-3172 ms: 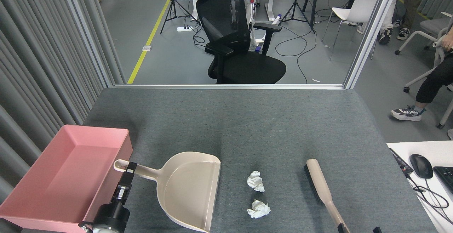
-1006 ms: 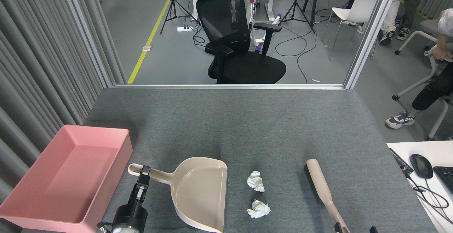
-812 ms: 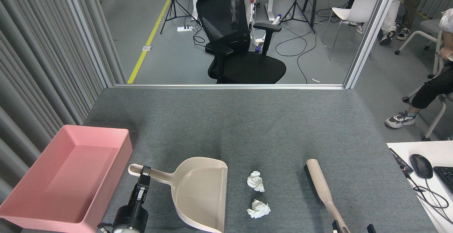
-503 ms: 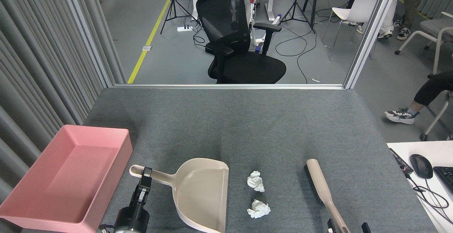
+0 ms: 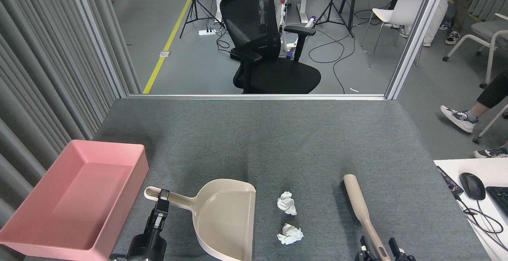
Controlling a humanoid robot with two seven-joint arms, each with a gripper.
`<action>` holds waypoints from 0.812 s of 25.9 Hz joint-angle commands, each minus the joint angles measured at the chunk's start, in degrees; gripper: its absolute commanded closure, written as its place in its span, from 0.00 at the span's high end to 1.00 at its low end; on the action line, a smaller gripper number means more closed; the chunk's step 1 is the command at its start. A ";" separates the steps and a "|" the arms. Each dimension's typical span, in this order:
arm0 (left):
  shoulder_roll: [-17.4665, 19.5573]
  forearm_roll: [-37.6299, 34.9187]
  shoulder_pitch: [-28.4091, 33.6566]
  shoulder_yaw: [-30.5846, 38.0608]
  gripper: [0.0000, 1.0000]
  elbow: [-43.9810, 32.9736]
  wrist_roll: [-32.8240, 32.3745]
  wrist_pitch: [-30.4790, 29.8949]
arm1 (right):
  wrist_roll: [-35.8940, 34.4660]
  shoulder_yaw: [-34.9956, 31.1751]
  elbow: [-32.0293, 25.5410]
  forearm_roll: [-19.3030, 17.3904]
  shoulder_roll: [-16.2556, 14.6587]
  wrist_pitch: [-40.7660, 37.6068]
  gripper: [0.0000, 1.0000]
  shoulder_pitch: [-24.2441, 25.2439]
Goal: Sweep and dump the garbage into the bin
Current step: 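Grasp the beige brush handle with the right gripper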
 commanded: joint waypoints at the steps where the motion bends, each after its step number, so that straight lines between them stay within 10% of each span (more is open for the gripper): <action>1: -0.06 0.08 0.05 -0.04 0.11 -0.21 -0.04 -0.11 | 0.15 1.13 -0.05 0.14 -0.33 -0.22 0.32 0.02; 7: -0.06 0.08 0.05 -0.04 0.11 -0.12 -0.13 -0.29 | -1.26 1.39 -0.31 1.11 -0.42 -2.24 0.00 1.16; 21: -0.06 -0.19 0.05 -0.04 0.11 0.40 0.84 -0.02 | -2.40 3.85 -5.67 2.16 2.83 -4.35 0.00 8.72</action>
